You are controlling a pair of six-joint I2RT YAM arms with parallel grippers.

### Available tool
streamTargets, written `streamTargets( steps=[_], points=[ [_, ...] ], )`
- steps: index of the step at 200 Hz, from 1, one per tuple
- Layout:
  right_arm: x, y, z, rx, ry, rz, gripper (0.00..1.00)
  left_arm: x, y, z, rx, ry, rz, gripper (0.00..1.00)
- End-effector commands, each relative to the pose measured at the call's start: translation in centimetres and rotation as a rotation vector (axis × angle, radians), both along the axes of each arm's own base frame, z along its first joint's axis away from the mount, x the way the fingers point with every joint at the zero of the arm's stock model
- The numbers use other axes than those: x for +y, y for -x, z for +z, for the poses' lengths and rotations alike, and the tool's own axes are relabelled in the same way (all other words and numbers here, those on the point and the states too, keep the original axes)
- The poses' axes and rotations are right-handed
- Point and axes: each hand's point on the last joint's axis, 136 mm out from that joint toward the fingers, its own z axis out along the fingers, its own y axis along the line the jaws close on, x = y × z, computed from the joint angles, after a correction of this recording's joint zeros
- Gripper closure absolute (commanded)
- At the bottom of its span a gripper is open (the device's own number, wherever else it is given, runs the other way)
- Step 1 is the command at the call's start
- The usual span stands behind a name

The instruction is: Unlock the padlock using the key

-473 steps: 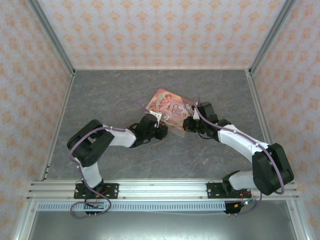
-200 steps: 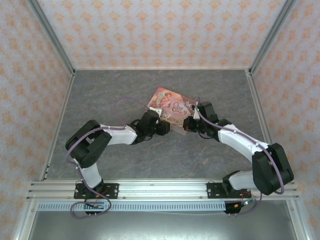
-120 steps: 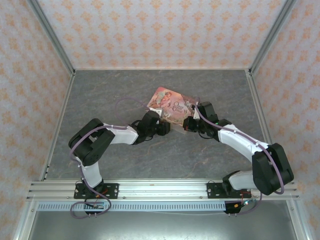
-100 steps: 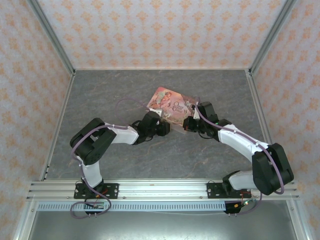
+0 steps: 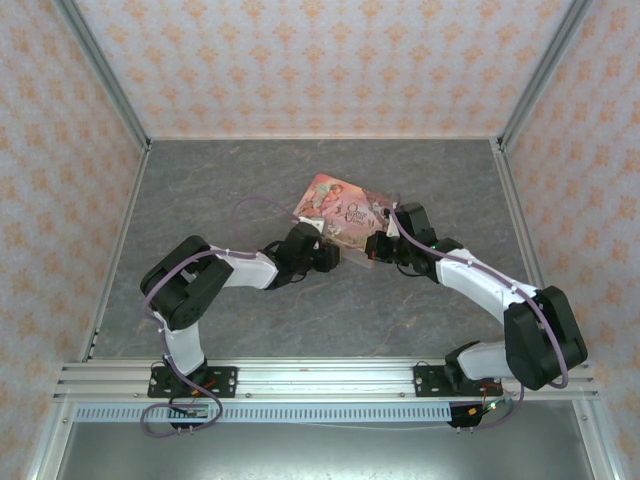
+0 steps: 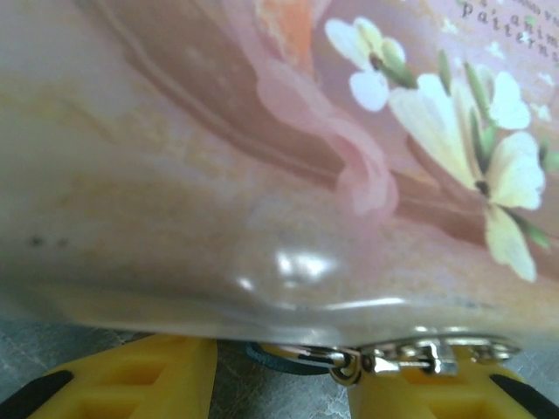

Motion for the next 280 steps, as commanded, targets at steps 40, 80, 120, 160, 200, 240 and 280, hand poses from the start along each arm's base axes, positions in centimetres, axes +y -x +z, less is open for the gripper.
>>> streamTargets(
  steps=[40,80,120,160,200,240,280],
  points=[
    [0.0,-0.3,-0.3,0.002,-0.015,-0.014,1.0,-1.6,-0.9,2.8,-0.071,0.044,0.006,0.58],
    [0.0,-0.2,-0.3,0.003,-0.017,-0.013,1.0,-1.6,-0.9,3.2,-0.077,0.048,0.018,0.6],
    [0.1,-0.3,-0.2,0.002,-0.026,-0.013,1.0,-1.5,-1.0,3.1,-0.079,0.049,0.032,0.66],
    [-0.3,-0.3,1.6,-0.067,-0.03,-0.02,1.0,-1.5,-0.8,4.1,-0.052,0.101,0.066,0.71],
    [-2.0,1.3,3.9,-0.214,0.019,0.003,1.0,-1.7,-0.2,5.6,0.043,0.176,0.114,0.73],
    [-2.7,4.1,4.5,-0.337,0.034,0.093,1.0,-1.9,0.5,6.4,0.198,0.261,0.181,0.82],
    [-2.4,5.6,3.6,-0.404,0.042,0.135,1.0,-2.3,0.9,7.2,0.316,0.36,0.216,0.84]
  ],
)
